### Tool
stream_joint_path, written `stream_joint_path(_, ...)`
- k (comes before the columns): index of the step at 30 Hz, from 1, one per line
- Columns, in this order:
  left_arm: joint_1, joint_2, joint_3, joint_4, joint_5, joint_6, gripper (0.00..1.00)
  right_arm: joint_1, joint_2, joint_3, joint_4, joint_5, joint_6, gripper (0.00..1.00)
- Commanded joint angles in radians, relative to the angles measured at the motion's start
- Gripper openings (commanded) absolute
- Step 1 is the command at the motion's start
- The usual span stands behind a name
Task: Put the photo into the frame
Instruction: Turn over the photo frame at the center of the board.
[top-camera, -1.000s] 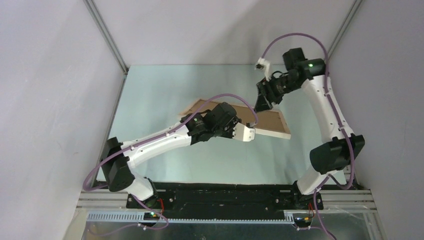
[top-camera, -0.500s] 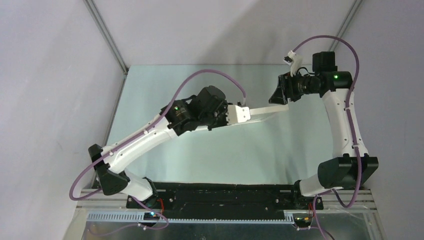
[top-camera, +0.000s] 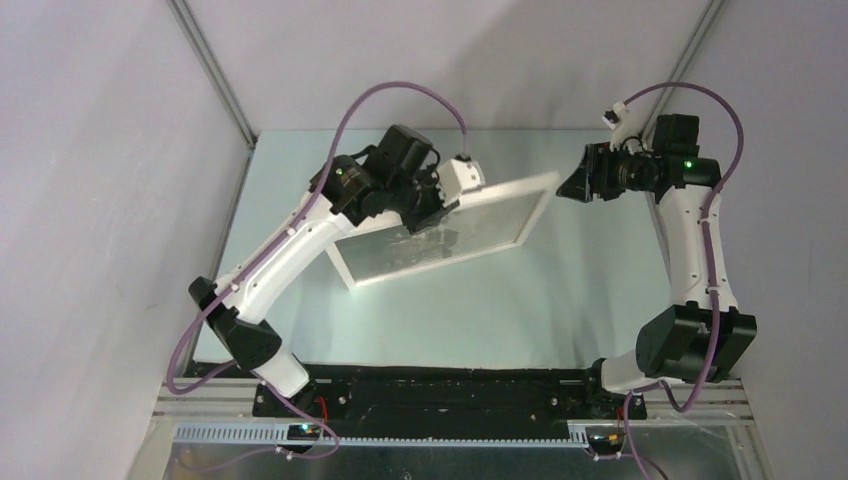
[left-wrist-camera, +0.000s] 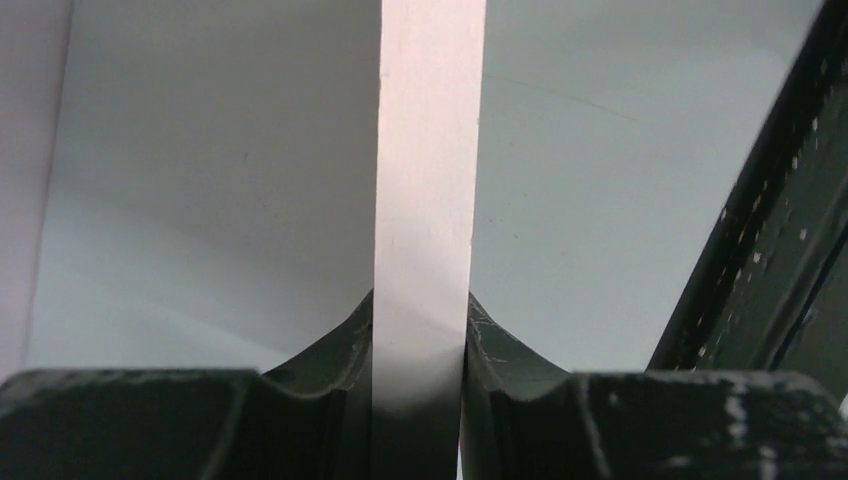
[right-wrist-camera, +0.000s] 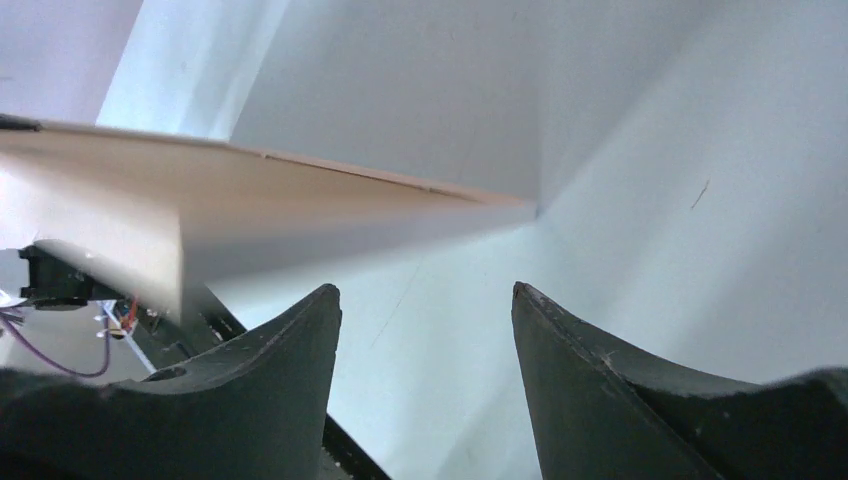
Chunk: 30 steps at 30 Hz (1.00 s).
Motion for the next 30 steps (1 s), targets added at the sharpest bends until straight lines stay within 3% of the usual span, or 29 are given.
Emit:
stream_joint_path(1, 0.094, 0.008, 0.142, 0.152, 0.014, -0.213, 0.0, -0.037, -0.041, -0.047, 0.002, -0.05, 0.03, 0.67)
stream_joint_path(8, 0.178, 0.054, 0.197, 0.153, 0.064, -0.31, 0.0, -0.115, -0.05, -0.057, 0.031, -0.079, 0.057, 0.67)
stream_joint_path(19, 0.335, 0.115, 0.251, 0.155, 0.129, -0.492, 0.0, -0.117, -0.034, -0.12, 0.066, -0.118, 0.079, 0.67)
stream_joint_path(26, 0.353, 0.151, 0.314, 0.153, 0.122, -0.499, 0.0, -0.111, -0.015, -0.134, 0.068, -0.126, 0.079, 0.67)
stream_joint_path(30, 0.36, 0.175, 0.346, 0.153, 0.176, -0.577, 0.0, -0.106, 0.0, -0.14, 0.065, -0.125, 0.079, 0.67)
